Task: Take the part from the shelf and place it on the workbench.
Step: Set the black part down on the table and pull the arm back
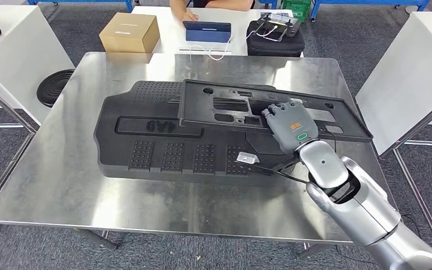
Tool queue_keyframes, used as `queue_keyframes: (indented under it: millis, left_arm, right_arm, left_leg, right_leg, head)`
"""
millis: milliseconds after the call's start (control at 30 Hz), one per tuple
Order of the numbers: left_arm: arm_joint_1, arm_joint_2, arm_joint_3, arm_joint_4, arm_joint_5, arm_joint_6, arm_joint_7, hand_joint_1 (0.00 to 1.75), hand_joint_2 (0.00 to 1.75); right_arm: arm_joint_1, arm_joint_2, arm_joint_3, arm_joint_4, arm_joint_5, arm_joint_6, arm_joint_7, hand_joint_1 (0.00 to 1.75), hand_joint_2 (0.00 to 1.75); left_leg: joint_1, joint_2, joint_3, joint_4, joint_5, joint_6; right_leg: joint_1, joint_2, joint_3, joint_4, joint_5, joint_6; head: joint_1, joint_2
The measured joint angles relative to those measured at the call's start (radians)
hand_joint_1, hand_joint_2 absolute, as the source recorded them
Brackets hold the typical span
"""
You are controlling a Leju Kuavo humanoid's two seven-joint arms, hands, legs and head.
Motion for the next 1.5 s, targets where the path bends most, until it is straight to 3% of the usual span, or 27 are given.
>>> queue_keyframes:
  millis: [67,133,233,267,300,367,433,467,500,567,633,700,767,1067,1167,1200,1300,1333,1500]
  left_arm:
    - [0.001,0.0,-0.005,-0.004,0.006,0.01,0.008,0.0,0.0]
    - [0.004,0.0,-0.007,-0.006,0.012,0.025,0.01,0.0,0.0]
    - [0.007,-0.001,-0.011,-0.006,0.018,0.02,0.004,0.0,0.0]
    - [0.006,-0.001,-0.013,-0.007,0.021,0.014,0.004,0.0,0.0]
    - [0.003,-0.002,-0.014,-0.007,0.025,0.012,0.006,0.0,0.0]
    - [-0.002,-0.002,-0.015,-0.007,0.029,0.011,0.007,0.0,0.0]
    - [-0.006,-0.002,-0.016,-0.007,0.027,0.009,0.004,0.0,0.0]
    - [-0.006,-0.002,-0.017,-0.007,0.025,0.008,0.005,0.0,0.0]
    - [-0.007,-0.002,-0.017,-0.006,0.023,0.008,0.007,0.0,0.0]
    - [-0.007,-0.002,-0.017,-0.006,0.021,0.018,0.01,0.0,0.0]
    - [-0.011,-0.001,-0.017,-0.001,0.02,0.038,0.006,0.0,0.0]
    - [-0.014,0.002,-0.015,0.008,0.018,0.055,0.001,0.0,0.0]
    - [-0.014,0.003,-0.013,0.019,0.017,0.062,-0.001,0.0,0.0]
    - [-0.017,0.005,-0.013,0.039,0.016,0.063,-0.004,0.0,0.0]
    - [-0.019,0.005,-0.013,0.043,0.013,0.058,-0.005,0.0,0.0]
    - [-0.02,0.006,-0.013,0.043,0.011,0.057,-0.005,0.0,0.0]
    - [-0.026,0.007,-0.013,0.047,0.009,0.06,-0.003,0.0,0.0]
    - [-0.028,0.008,-0.013,0.05,0.008,0.062,-0.003,0.0,0.0]
    - [-0.036,0.016,-0.012,0.066,0.01,0.074,-0.003,0.0,0.0]
  right_arm:
    - [-0.003,0.01,0.005,0.003,-0.004,0.003,0.003,1.75,1.75]
    - [-0.004,0.012,0.007,0.014,-0.013,-0.009,-0.002,1.75,1.75]
    - [-0.009,0.021,0.009,0.033,-0.022,-0.015,-0.009,1.75,1.75]
    - [-0.014,0.028,0.009,0.038,-0.026,-0.009,-0.008,1.75,1.75]
    - [-0.02,0.036,0.01,0.045,-0.032,-0.002,-0.006,1.75,1.75]
    - [-0.03,0.054,0.011,0.069,-0.049,0.007,-0.004,1.75,1.75]
    - [-0.034,0.076,0.013,0.1,-0.065,0.02,-0.001,1.75,1.75]
    - [-0.035,0.089,0.013,0.113,-0.072,0.029,0.002,1.75,1.75]
    - [-0.038,0.102,0.014,0.125,-0.08,0.037,0.005,1.75,1.75]
    - [-0.047,0.124,0.013,0.155,-0.102,0.039,0.006,1.75,1.75]
    - [-0.056,0.145,0.012,0.202,-0.125,0.026,0.0,1.75,1.75]
    - [-0.059,0.166,0.011,0.251,-0.138,0.011,-0.006,1.75,1.75]
    - [-0.059,0.183,0.011,0.289,-0.142,0.002,-0.009,1.75,1.75]
    - [-0.06,0.212,0.009,0.36,-0.144,-0.002,-0.011,1.75,1.75]
    - [-0.061,0.221,0.009,0.37,-0.144,0.003,-0.007,1.75,1.75]
    - [-0.061,0.225,0.009,0.373,-0.145,0.006,-0.004,1.41,1.75]
    - [-0.063,0.243,0.01,0.389,-0.149,0.01,-0.002,0.1,1.75]
    - [-0.064,0.25,0.011,0.396,-0.149,0.011,-0.002,0.0,1.75]
    - [-0.066,0.275,0.022,0.424,-0.145,0.022,-0.003,0.0,1.75]
  left_leg:
    - [-0.001,0.001,0.026,-0.126,0.106,0.008]
    - [-0.003,0.001,0.044,-0.189,0.167,0.018]
    - [-0.004,0.0,0.056,-0.194,0.17,0.031]
    - [-0.002,-0.001,0.06,-0.197,0.169,0.035]
    - [0.0,-0.002,0.065,-0.201,0.166,0.04]
    - [0.0,-0.005,0.072,-0.206,0.158,0.049]
    - [0.0,-0.01,0.081,-0.207,0.148,0.052]
    - [0.001,-0.013,0.088,-0.207,0.142,0.052]
    - [0.001,-0.015,0.096,-0.207,0.136,0.05]
    - [-0.002,-0.019,0.111,-0.207,0.124,0.044]
    - [-0.009,-0.023,0.116,-0.206,0.114,0.042]
    - [-0.013,-0.024,0.119,-0.207,0.11,0.048]
    - [-0.013,-0.019,0.123,-0.212,0.11,0.051]
    - [-0.011,-0.015,0.13,-0.221,0.112,0.033]
    - [-0.011,-0.015,0.13,-0.221,0.112,0.032]
    - [-0.012,-0.015,0.13,-0.221,0.112,0.032]
    - [-0.014,-0.016,0.13,-0.221,0.112,0.032]
    - [-0.015,-0.016,0.13,-0.221,0.112,0.032]
    - [-0.018,-0.016,0.131,-0.221,0.112,0.032]
  right_leg:
    - [0.002,0.002,0.026,0.002,-0.024,0.008]
    - [0.008,0.003,0.036,0.001,-0.045,0.02]
    - [0.011,0.003,0.048,0.0,-0.061,0.033]
    - [0.011,0.003,0.039,0.02,-0.07,0.035]
    - [0.011,0.002,0.014,0.061,-0.085,0.035]
    - [0.01,0.001,-0.079,0.203,-0.124,0.03]
    - [0.01,0.002,-0.167,0.31,-0.134,0.032]
    - [0.01,0.001,-0.187,0.309,-0.112,0.04]
    - [0.01,0.001,-0.185,0.266,-0.072,0.051]
    - [0.011,-0.002,-0.145,0.118,0.019,0.068]
    - [0.012,-0.005,-0.109,0.023,0.065,0.059]
    - [0.014,-0.004,-0.1,0.006,0.069,0.046]
    - [0.015,0.0,-0.099,0.006,0.069,0.044]
    - [0.017,0.004,-0.099,0.008,0.066,0.039]
    - [0.016,0.004,-0.098,0.008,0.066,0.038]
    - [0.016,0.004,-0.098,0.008,0.066,0.037]
    - [0.016,0.004,-0.098,0.008,0.067,0.036]
    - [0.015,0.004,-0.097,0.008,0.067,0.036]
    - [0.013,0.004,-0.097,0.007,0.067,0.036]
  head:
    - [-0.002,0.0]
    - [-0.004,0.0]
    - [-0.004,0.0]
    - [-0.004,0.0]
    - [-0.003,0.0]
    - [-0.002,0.0]
    - [-0.002,0.0]
    - [-0.001,0.0]
    - [-0.001,0.0]
    - [-0.001,0.0]
    - [-0.003,0.0]
    - [-0.006,0.0]
    - [-0.008,0.0]
    - [-0.007,0.0]
    - [-0.007,0.0]
    - [-0.007,0.0]
    - [-0.007,0.0]
    - [-0.007,0.0]
    - [-0.007,0.0]
